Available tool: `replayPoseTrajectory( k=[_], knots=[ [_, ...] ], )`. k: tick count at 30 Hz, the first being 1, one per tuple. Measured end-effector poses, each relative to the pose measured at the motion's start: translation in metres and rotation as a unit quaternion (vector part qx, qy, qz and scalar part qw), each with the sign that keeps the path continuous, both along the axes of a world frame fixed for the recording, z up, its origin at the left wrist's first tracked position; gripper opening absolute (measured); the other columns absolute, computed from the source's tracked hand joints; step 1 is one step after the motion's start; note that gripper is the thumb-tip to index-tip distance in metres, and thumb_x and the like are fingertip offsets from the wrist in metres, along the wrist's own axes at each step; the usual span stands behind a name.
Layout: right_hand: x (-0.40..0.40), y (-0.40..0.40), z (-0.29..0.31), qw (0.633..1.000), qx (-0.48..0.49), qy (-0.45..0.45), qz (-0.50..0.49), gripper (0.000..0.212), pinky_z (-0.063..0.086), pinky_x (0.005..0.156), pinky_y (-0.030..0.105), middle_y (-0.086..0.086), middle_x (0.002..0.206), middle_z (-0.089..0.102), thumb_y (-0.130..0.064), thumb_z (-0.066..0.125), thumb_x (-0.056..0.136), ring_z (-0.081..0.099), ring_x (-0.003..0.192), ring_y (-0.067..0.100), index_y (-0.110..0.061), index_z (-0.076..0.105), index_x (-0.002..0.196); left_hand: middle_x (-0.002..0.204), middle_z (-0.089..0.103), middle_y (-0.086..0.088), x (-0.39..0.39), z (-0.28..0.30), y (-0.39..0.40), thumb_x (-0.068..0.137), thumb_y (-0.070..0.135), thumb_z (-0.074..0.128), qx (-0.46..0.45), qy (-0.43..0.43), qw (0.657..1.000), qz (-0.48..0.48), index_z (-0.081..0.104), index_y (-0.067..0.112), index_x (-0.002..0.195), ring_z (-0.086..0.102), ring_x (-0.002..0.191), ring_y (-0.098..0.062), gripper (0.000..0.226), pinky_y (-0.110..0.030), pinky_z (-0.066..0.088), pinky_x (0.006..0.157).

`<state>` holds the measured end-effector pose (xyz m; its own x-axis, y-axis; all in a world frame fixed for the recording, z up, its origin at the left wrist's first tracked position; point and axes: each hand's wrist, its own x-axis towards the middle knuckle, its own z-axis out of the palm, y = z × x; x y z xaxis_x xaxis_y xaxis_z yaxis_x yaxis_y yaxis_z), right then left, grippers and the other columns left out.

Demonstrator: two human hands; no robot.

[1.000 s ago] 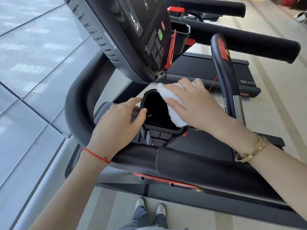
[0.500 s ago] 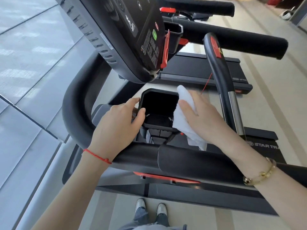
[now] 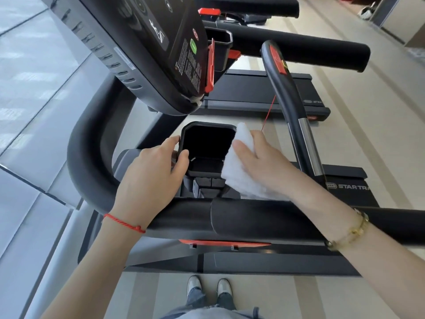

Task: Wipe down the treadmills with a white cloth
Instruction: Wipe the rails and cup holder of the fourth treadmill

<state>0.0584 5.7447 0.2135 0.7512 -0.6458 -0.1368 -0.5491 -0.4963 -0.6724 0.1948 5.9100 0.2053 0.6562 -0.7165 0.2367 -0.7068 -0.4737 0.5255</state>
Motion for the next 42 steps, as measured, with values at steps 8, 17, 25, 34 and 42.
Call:
replayPoseTrajectory(
  k=[8, 17, 25, 34, 42],
  knots=[
    [-0.006, 0.004, -0.001, 0.999, 0.045, -0.011, -0.014, 0.040, 0.039, 0.063, 0.026, -0.005, 0.096, 0.058, -0.055, 0.033, 0.099, 0.055, 0.081, 0.007, -0.021, 0.039, 0.120, 0.086, 0.072, 0.003, 0.001, 0.000, 0.000, 0.099, 0.037, 0.048, -0.006, 0.004, 1.000, -0.006, 0.053, 0.019, 0.138, 0.068, 0.078, -0.019, 0.043, -0.040, 0.057, 0.074],
    [0.014, -0.017, 0.006, 1.000, 0.026, 0.005, 0.009, 0.040, 0.037, 0.066, 0.029, -0.007, 0.090, 0.054, -0.055, 0.030, 0.100, 0.055, 0.083, 0.013, -0.019, 0.041, 0.113, 0.082, 0.070, 0.007, 0.001, -0.002, 0.000, 0.099, 0.036, 0.049, -0.007, 0.004, 1.000, -0.007, 0.054, 0.018, 0.138, 0.067, 0.076, -0.018, 0.043, -0.033, 0.053, 0.070],
    [-0.009, 0.000, -0.004, 0.999, 0.049, -0.001, 0.000, 0.044, 0.037, 0.061, 0.027, -0.007, 0.089, 0.056, -0.059, 0.032, 0.097, 0.054, 0.077, 0.006, -0.020, 0.041, 0.114, 0.079, 0.067, 0.010, 0.000, -0.003, -0.001, 0.099, 0.036, 0.050, -0.006, 0.010, 1.000, 0.000, 0.054, 0.019, 0.138, 0.066, 0.073, -0.014, 0.043, -0.026, 0.047, 0.066],
    [0.023, -0.026, 0.003, 0.998, -0.051, -0.005, 0.037, 0.045, 0.043, 0.073, 0.035, 0.005, 0.113, 0.058, -0.051, 0.035, 0.100, 0.057, 0.094, 0.022, -0.019, 0.043, 0.130, 0.076, 0.060, 0.016, -0.002, -0.002, 0.000, 0.099, 0.034, 0.050, 0.000, 0.006, 1.000, 0.002, 0.055, 0.019, 0.137, 0.062, 0.070, -0.011, 0.042, -0.022, 0.044, 0.063],
    [0.065, -0.058, 0.027, 0.943, -0.158, 0.131, 0.262, 0.041, 0.030, 0.109, 0.049, -0.004, 0.135, 0.048, -0.045, 0.031, 0.101, 0.040, 0.127, 0.028, -0.044, 0.035, 0.142, 0.077, 0.071, 0.004, -0.005, 0.005, 0.001, 0.099, 0.033, 0.049, -0.009, 0.001, 1.000, 0.000, 0.061, 0.020, 0.125, 0.066, 0.070, -0.020, 0.031, -0.046, 0.057, 0.070]
  ],
)
